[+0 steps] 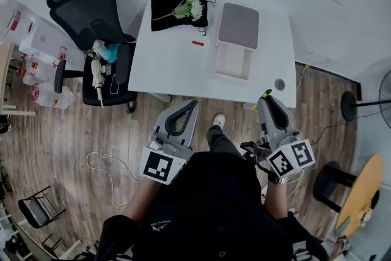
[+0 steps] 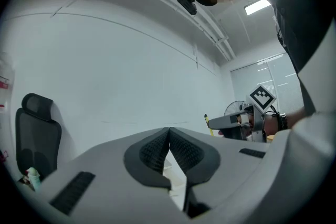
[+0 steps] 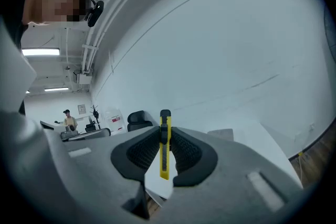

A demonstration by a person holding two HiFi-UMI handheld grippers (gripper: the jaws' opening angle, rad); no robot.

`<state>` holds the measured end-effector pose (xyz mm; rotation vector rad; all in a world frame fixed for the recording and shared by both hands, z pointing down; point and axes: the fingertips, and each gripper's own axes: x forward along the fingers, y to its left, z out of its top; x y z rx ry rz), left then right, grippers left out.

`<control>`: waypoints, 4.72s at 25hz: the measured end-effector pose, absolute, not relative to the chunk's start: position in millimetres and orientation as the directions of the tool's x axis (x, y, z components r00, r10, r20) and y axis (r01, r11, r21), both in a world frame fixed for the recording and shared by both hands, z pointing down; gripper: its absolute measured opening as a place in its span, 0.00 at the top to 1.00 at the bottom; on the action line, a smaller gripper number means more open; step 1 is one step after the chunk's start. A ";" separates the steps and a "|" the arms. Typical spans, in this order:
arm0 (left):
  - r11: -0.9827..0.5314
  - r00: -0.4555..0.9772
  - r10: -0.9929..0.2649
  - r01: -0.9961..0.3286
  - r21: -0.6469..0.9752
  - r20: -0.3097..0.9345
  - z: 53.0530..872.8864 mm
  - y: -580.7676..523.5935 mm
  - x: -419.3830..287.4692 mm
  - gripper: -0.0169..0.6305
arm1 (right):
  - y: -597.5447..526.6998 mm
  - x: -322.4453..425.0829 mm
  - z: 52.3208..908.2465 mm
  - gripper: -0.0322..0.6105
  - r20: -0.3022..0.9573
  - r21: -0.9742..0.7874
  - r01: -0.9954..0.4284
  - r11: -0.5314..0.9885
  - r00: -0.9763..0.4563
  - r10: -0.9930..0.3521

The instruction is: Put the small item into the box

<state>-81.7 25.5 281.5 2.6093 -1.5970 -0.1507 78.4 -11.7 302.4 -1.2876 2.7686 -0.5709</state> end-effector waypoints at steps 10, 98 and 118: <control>-0.333 0.330 -0.943 -0.938 0.092 -0.050 277.4 -56.6 -58.5 0.97 | -114.5 87.2 299.3 0.84 0.099 -0.324 -0.629 0.707 -0.766 -0.636; -0.579 0.619 -0.771 -0.778 0.243 0.146 382.4 -274.8 -77.5 0.97 | -245.9 22.8 662.9 0.84 0.889 -0.261 -0.785 0.562 -0.422 -0.177; -0.532 0.573 -0.803 -0.813 0.239 0.162 385.8 -271.4 -107.0 0.97 | -249.4 13.8 692.1 0.84 0.929 -0.202 -0.801 0.563 -0.338 -0.148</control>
